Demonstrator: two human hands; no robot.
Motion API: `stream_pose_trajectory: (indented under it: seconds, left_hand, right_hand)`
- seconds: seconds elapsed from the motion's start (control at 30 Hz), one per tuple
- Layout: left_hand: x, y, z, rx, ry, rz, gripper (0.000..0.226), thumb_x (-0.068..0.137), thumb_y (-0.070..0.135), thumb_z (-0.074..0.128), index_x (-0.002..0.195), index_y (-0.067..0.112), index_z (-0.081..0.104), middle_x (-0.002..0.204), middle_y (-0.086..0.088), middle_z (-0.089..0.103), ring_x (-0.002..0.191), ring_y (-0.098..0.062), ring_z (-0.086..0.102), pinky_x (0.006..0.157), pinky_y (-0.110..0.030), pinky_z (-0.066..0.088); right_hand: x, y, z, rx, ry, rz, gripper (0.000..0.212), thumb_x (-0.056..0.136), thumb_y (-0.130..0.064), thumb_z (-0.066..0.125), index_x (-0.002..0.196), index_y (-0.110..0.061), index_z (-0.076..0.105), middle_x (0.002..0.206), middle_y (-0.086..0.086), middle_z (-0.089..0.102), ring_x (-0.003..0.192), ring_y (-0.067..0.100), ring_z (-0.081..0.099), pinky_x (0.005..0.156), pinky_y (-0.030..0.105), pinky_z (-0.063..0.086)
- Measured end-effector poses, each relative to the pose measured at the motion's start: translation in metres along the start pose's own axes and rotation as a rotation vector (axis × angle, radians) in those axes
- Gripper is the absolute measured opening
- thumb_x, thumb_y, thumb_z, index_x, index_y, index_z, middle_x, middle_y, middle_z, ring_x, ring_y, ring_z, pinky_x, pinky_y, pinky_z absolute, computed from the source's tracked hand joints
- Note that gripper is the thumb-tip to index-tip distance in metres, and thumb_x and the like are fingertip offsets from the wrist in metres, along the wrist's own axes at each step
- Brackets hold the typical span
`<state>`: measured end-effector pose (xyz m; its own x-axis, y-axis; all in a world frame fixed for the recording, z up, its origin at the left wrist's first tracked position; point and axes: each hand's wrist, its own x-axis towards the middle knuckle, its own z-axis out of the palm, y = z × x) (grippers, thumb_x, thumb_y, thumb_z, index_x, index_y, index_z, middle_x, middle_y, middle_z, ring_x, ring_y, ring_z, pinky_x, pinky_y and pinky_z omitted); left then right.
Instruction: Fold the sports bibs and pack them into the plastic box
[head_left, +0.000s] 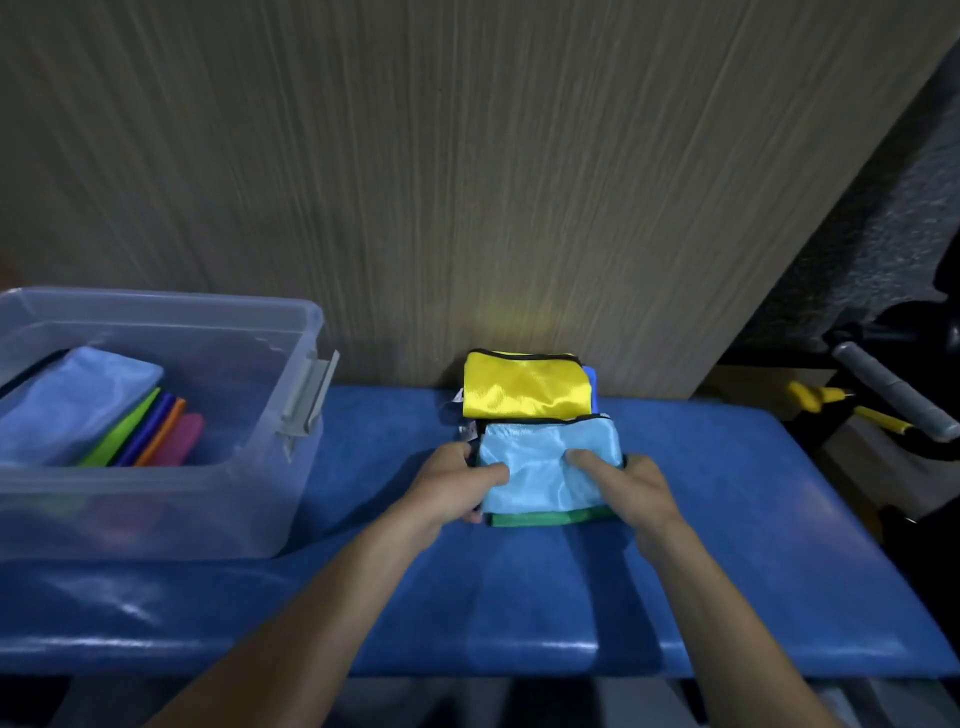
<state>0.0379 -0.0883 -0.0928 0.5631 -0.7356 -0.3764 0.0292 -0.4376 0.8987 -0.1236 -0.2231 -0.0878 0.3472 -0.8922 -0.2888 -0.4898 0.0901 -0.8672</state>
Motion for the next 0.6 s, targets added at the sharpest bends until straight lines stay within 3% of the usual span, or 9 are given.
stream_pose_trajectory:
  seconds: [0.1,0.2,0.3,0.4,0.47,0.53,0.6]
  left_hand:
    - [-0.007,0.001,-0.001,-0.079,-0.121,0.002,0.022,0.08,0.014,0.067,0.1,0.019,0.073,0.09,0.001,0.076,0.075,-0.014,0.069,0.065,-0.032,0.059]
    - [-0.012,0.009,-0.007,-0.191,-0.183,0.068,0.039,0.068,0.018,0.062,0.104,0.007,0.072,0.085,-0.002,0.068,0.079,-0.019,0.06,0.068,-0.036,0.05]
    - [-0.01,0.032,-0.021,-0.298,-0.096,0.241,0.041,0.07,0.022,0.064,0.11,0.014,0.071,0.096,0.002,0.076,0.086,-0.017,0.068,0.072,-0.038,0.054]
    - [0.002,0.054,-0.033,-0.322,0.155,0.4,0.033,0.076,0.035,0.067,0.107,0.027,0.065,0.103,0.006,0.075,0.097,-0.016,0.071,0.083,-0.045,0.056]
    - [0.011,0.056,-0.037,-0.171,0.361,0.489,0.042,0.079,0.037,0.068,0.12,0.029,0.058,0.118,0.005,0.065,0.11,-0.016,0.064,0.098,-0.041,0.052]
    - [0.017,0.051,-0.038,0.243,0.544,0.652,0.059,0.083,0.029,0.069,0.138,0.027,0.05,0.134,0.002,0.048,0.123,-0.02,0.049,0.106,-0.036,0.041]
    - [0.026,0.046,-0.034,0.707,0.561,0.831,0.065,0.086,0.028,0.066,0.147,0.03,0.045,0.15,0.001,0.036,0.132,-0.026,0.037,0.108,-0.041,0.035]
  right_hand:
    - [-0.013,-0.006,-0.002,0.09,-0.004,-0.142,0.024,0.08,-0.027,0.082,0.098,-0.016,0.073,0.091,0.0,0.077,0.085,0.018,0.074,0.072,0.035,0.059]
    - [-0.019,-0.033,-0.005,0.056,0.028,-0.419,0.024,0.077,-0.022,0.083,0.096,-0.014,0.07,0.088,0.0,0.077,0.083,0.017,0.073,0.072,0.037,0.058]
    - [-0.015,-0.074,-0.006,0.14,0.024,-0.581,0.026,0.075,-0.019,0.081,0.097,-0.01,0.07,0.087,0.0,0.076,0.075,0.01,0.069,0.065,0.026,0.055]
    - [0.001,-0.111,0.0,0.365,-0.068,-0.442,0.015,0.086,-0.009,0.075,0.101,-0.009,0.073,0.084,-0.003,0.076,0.072,0.006,0.071,0.059,0.02,0.053]
    - [0.025,-0.112,0.009,0.334,-0.078,-0.28,0.017,0.086,-0.021,0.077,0.099,-0.01,0.073,0.083,-0.003,0.077,0.072,0.009,0.073,0.057,0.023,0.055]
    - [0.051,-0.097,0.019,0.16,-0.022,-0.186,0.024,0.084,-0.033,0.079,0.093,-0.011,0.073,0.087,-0.001,0.076,0.076,0.013,0.073,0.066,0.028,0.059]
    - [0.068,-0.083,0.026,0.007,0.04,-0.141,0.03,0.082,-0.043,0.077,0.091,-0.014,0.073,0.094,0.001,0.075,0.086,0.018,0.071,0.078,0.034,0.058]
